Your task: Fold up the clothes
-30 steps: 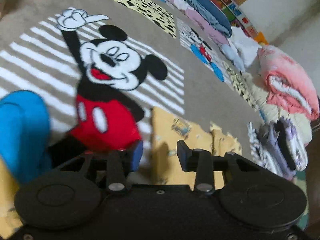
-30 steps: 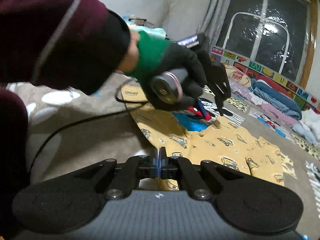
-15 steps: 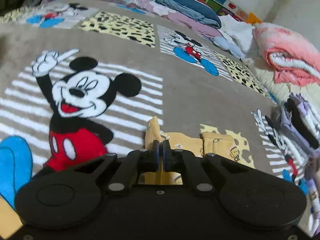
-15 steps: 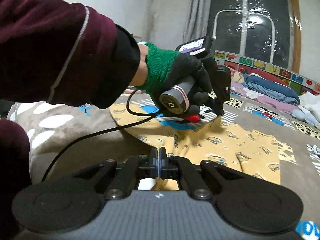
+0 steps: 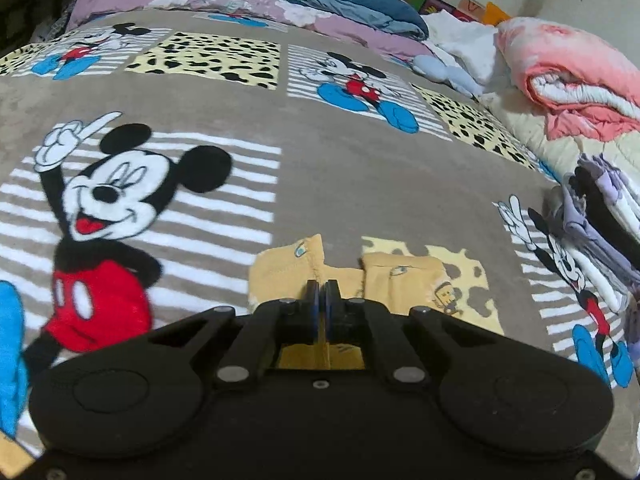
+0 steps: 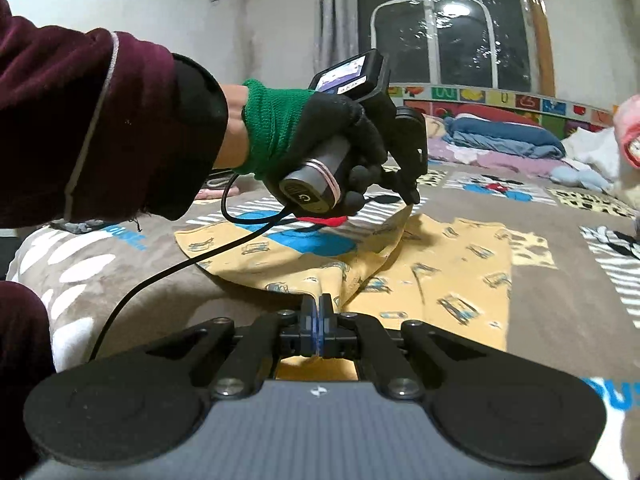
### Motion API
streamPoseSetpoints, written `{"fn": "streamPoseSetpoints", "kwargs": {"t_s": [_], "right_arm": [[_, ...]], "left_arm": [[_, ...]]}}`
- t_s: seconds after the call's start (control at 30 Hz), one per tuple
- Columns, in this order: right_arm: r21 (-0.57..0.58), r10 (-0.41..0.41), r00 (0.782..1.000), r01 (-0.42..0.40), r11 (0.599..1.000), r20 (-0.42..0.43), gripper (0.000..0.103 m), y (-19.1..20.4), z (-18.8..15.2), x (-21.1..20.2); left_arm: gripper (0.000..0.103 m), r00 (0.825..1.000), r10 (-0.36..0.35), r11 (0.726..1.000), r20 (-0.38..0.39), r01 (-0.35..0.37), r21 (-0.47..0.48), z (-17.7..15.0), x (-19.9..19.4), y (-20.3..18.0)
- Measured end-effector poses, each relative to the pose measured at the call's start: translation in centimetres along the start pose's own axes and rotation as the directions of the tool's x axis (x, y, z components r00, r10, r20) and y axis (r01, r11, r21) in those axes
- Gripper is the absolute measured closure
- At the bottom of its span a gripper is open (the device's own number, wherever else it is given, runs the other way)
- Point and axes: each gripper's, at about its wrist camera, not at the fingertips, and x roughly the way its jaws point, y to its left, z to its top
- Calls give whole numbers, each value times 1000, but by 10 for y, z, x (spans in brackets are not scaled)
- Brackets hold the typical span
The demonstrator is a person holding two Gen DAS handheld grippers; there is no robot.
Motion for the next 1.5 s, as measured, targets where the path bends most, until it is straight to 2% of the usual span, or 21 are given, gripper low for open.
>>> {"fn": "streamPoseSetpoints", "kwargs": {"t_s": [0.2, 0.53, 0.67, 0.73, 0.83, 0.93, 0.97, 1.03, 1.1, 1.23, 1.33, 1.43, 1.5], "right_arm": [[42, -20, 1000, 20, 999, -3, 101, -12, -4, -6], [183, -11, 998, 22, 983, -59, 100, -33, -15, -1], [205, -27, 994, 48, 978, -106, 100, -37, -24, 7], [199, -31, 993, 54, 979, -115, 100, -35, -23, 7], [185, -35, 992, 57, 981, -120, 100, -32, -21, 8], [165, -35, 991, 56, 985, -127, 96, -27, -18, 6], [158, -38, 991, 59, 986, -130, 96, -27, -17, 5], [144, -44, 990, 64, 988, -136, 95, -26, -16, 2], [132, -50, 989, 69, 989, -142, 94, -24, -14, -1], [107, -70, 985, 88, 990, -157, 93, -20, -11, -9], [93, -72, 981, 90, 992, -181, 92, -17, -11, -19], [63, -68, 977, 82, 995, -200, 90, -11, -12, -29], [52, -63, 978, 75, 996, -199, 85, -7, -10, -37]], "left_arm": [[103, 1000, 10, 1000, -15, -9, 13, -2, 15, -16], [103, 998, 53, 998, -22, -52, 28, -6, 36, -25], [103, 998, -66, 998, 12, 66, -6, 0, 15, -19], [103, 993, -99, 995, 57, 100, 1, 1, -12, -12], [102, 988, -111, 994, 111, 111, 12, -8, -63, 8], [97, 983, -97, 995, 157, 94, 27, -35, -111, 32], [93, 981, -96, 995, 167, 95, 11, -48, -125, 41], [70, 978, -94, 994, 185, 101, -28, -75, -151, 59], [54, 975, -104, 988, 195, 124, -94, -107, -171, 77], [54, 980, -87, 965, 178, 127, -231, -164, -184, 108], [54, 989, -24, 940, 146, 72, -334, -182, -182, 127], [54, 988, -52, 883, 143, 112, -457, -191, -175, 148], [53, 987, -57, 872, 153, 124, -473, -190, -170, 153]]}}
